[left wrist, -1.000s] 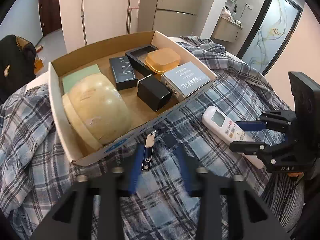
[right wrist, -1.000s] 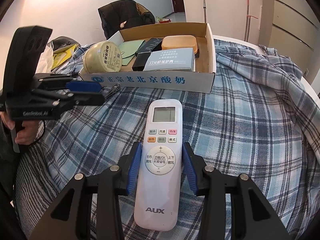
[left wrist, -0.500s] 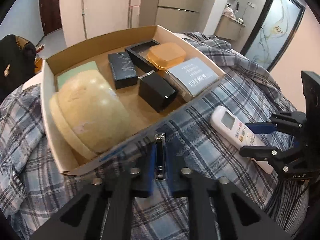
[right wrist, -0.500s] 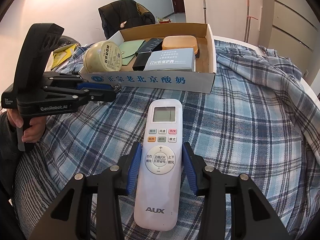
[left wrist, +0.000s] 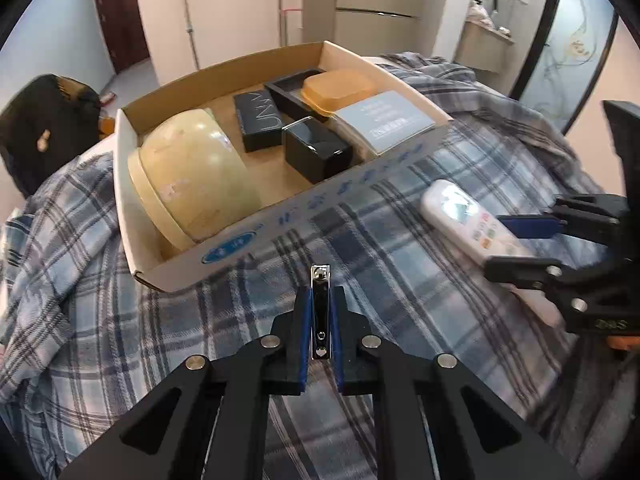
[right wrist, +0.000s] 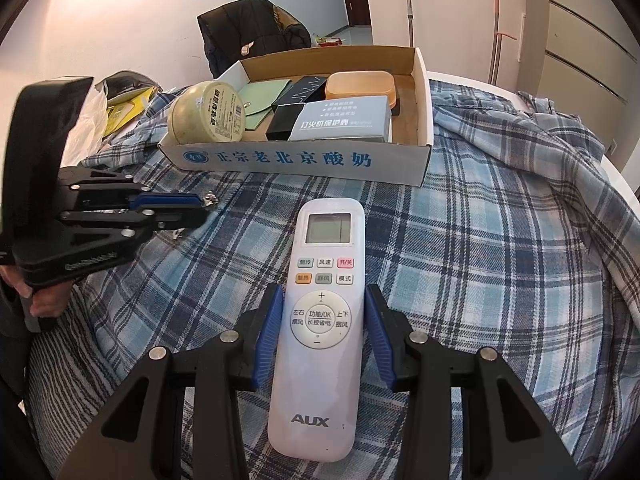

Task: Organize rigid objects
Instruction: 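Carry the clipper over the box with the left gripper while the right carries the remote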

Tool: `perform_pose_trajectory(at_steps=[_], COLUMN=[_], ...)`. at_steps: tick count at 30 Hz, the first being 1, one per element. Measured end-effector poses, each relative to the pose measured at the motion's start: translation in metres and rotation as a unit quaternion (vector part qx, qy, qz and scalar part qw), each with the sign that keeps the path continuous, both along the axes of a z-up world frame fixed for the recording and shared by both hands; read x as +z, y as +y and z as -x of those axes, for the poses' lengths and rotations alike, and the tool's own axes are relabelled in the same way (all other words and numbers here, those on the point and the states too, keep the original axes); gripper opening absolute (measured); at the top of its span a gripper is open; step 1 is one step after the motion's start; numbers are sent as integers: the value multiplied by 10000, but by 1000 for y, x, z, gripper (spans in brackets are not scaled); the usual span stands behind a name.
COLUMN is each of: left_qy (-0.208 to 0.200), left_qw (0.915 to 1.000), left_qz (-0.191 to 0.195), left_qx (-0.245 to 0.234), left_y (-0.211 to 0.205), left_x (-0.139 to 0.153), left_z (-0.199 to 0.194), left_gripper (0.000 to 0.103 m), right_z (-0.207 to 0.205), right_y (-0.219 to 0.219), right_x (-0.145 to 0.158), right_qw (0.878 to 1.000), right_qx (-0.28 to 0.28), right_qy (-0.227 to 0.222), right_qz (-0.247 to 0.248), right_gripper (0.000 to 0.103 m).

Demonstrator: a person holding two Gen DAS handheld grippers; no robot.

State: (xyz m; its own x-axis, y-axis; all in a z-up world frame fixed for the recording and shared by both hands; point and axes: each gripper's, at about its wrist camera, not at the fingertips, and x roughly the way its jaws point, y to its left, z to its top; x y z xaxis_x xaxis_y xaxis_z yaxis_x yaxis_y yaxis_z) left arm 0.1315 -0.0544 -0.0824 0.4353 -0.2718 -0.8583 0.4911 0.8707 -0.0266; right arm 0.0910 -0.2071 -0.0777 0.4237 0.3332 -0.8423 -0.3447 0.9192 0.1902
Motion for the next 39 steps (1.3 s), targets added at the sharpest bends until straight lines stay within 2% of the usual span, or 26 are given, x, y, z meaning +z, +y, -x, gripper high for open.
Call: perform_pose_trajectory(at_steps=[3, 7, 11, 16, 22, 27, 39], left_qy=[-115, -57, -8, -27, -319, -486, -709], left_qw=[9999, 10000, 9998, 9998, 9985, 9969, 9930], left_qz=[92, 54, 204, 210, 432, 529, 790], left_qx=[-31, -1, 52, 61, 115, 306, 521], left_y=[-2, -7, -5, -3, 5, 15, 36], left_x=[2, 0, -2, 0, 30, 54, 79], left_z=[-2, -8, -12, -6, 19, 37, 64], left_gripper=[10, 10, 10, 10, 10, 10, 10], right_z=[0, 1, 0, 0, 3, 6, 25], right_y=[0, 0, -1, -1, 3, 2, -9], right_x=[0, 0, -1, 0, 4, 15, 20], right_qw=[10000, 10000, 10000, 10000, 9997, 9995, 9992], right_qx=[0, 7, 16, -2, -79, -211, -334], right_qy=[1, 24, 29, 21, -144, -164, -67], right_qz=[-6, -36, -38, -15, 202, 143, 215], right_gripper=[42, 42, 42, 41, 40, 39, 39])
